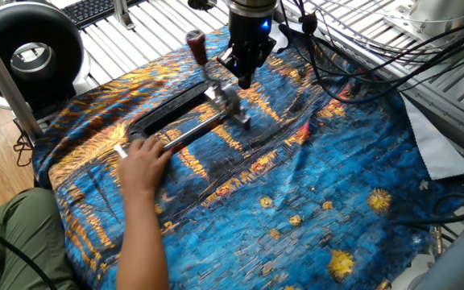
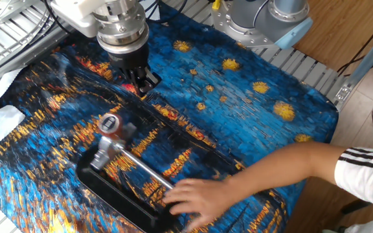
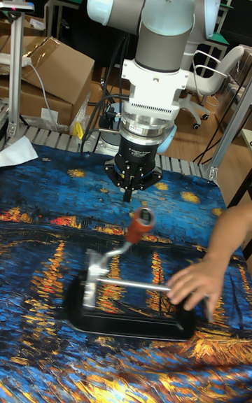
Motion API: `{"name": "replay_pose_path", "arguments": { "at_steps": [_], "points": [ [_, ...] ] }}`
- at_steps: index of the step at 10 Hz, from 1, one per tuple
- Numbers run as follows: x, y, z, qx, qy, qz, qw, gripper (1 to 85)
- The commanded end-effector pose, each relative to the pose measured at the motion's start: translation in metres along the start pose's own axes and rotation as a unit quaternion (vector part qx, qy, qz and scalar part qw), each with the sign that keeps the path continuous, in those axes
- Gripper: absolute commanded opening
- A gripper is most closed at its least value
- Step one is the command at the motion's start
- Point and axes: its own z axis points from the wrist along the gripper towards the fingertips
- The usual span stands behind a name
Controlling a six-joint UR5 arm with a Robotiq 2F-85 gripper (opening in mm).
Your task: Push down the lever
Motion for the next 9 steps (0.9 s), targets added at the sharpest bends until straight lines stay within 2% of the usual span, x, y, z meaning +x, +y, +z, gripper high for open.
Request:
{"name": "replay_pose_path", "arguments": {
  "at_steps": [1,3,6,7,8,9],
  "points": [
    [-0.001,0.003,-0.001,-0.007,-0.003,0.001,1.0000,1.0],
    [-0.002,0.000,-0.001,-0.001,-0.005,-0.004,1.0000,1.0],
    [-0.014,0.005,-0.001,-0.010,-0.028,-0.012,0.9995,1.0],
    [-0.017,0.002,-0.001,-0.004,-0.034,-0.013,0.9993,1.0],
    [-0.018,-0.002,-0.001,0.004,-0.036,-0.018,0.9992,1.0],
    [-0.017,-0.001,-0.001,0.001,-0.034,-0.013,0.9994,1.0]
  ]
}}
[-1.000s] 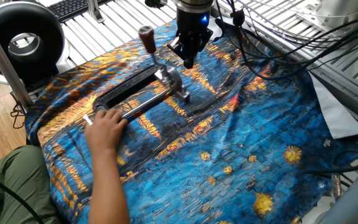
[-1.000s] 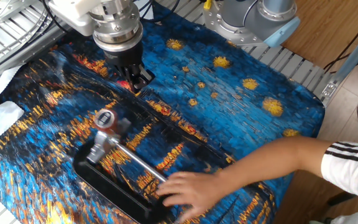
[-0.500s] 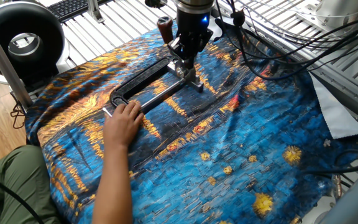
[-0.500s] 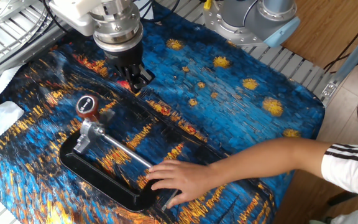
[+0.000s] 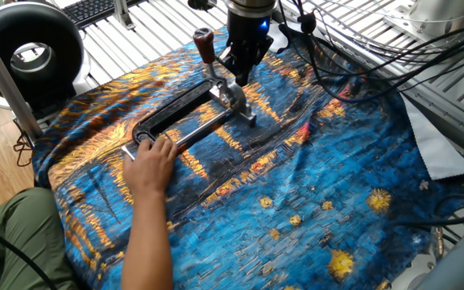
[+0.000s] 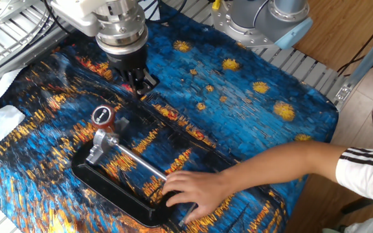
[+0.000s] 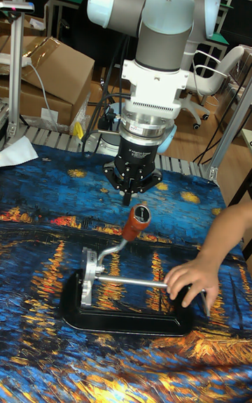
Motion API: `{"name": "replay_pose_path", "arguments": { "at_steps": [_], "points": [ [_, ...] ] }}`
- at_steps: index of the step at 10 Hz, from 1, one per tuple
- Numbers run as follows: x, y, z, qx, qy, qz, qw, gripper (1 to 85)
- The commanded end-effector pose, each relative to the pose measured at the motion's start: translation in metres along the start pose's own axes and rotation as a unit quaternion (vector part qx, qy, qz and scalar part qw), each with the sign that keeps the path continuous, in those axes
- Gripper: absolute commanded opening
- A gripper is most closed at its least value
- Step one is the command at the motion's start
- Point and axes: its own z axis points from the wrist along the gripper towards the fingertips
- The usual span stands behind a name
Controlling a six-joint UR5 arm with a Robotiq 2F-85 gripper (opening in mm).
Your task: Push down the lever
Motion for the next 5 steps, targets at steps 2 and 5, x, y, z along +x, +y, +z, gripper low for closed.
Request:
{"name": "replay_pose_path", "arguments": {
  "at_steps": [2,5],
  "points": [
    [-0.0042,0.0021,-0.0013,-0.005,-0.008,0.011,0.9999,1.0],
    [-0.0034,-0.0039,-0.0013,0.007,-0.007,-0.003,1.0000,1.0]
  ]
}}
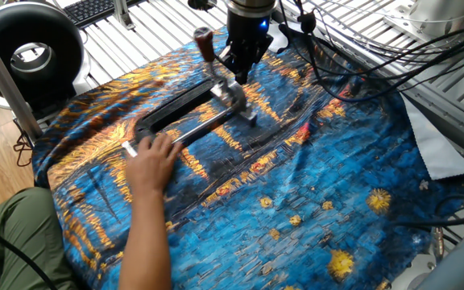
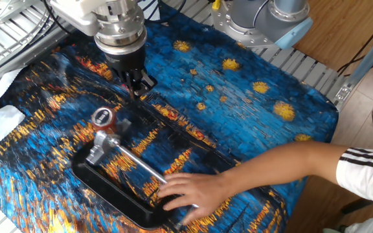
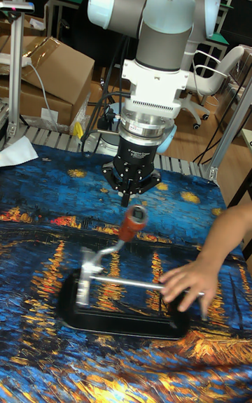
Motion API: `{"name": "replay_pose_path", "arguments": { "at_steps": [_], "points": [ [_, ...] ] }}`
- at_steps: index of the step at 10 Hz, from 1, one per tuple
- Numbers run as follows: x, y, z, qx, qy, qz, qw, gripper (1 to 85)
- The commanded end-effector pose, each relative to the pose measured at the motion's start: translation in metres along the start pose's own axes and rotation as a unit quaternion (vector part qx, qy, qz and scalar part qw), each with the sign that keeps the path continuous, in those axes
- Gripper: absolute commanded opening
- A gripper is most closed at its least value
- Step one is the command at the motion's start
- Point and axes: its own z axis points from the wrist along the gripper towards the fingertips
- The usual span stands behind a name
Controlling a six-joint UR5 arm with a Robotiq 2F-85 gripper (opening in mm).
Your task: Push down the lever
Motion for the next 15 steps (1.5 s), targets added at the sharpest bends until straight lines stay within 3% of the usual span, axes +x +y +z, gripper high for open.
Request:
{"name": "replay_pose_path", "arguments": {
  "at_steps": [1,4,6,9,13,15],
  "points": [
    [-0.005,0.000,-0.004,0.006,0.005,-0.011,0.9999,1.0],
    [-0.028,-0.016,-0.015,0.038,0.017,-0.046,0.9981,1.0],
    [-0.038,-0.016,-0.012,0.045,0.018,-0.051,0.9975,1.0],
    [-0.053,-0.028,-0.007,0.075,0.018,-0.083,0.9936,1.0],
    [-0.077,-0.026,0.001,0.098,0.016,-0.103,0.9897,1.0],
    [-0.085,-0.017,0.007,0.090,0.013,-0.103,0.9905,1.0]
  ]
}}
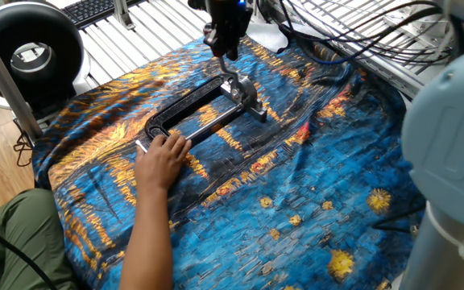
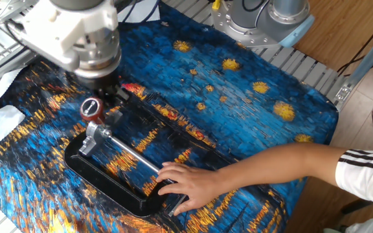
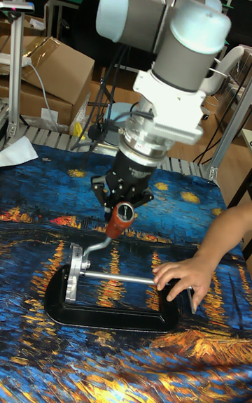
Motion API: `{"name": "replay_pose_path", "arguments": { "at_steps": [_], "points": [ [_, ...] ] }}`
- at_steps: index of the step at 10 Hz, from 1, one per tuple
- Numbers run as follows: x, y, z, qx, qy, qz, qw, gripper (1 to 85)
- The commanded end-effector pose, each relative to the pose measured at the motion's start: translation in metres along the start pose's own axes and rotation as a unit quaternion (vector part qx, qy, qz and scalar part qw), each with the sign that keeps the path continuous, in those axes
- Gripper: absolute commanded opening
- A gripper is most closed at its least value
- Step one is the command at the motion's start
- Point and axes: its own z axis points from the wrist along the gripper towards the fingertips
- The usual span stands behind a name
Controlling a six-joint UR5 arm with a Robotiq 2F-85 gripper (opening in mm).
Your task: Push down the lever
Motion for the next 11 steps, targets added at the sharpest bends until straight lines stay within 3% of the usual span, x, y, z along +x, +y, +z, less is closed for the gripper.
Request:
{"name": "replay_pose_path", "arguments": {
  "at_steps": [1,4,8,11],
  "points": [
    [-0.021,0.009,0.008,-0.003,-0.007,-0.007,0.9999,1.0],
    [-0.036,0.011,0.024,0.000,-0.015,-0.010,0.9998,1.0],
    [-0.057,0.002,0.031,0.033,-0.034,-0.041,0.9980,1.0],
    [-0.077,0.008,0.041,0.030,-0.060,-0.053,0.9963,1.0]
  ]
}}
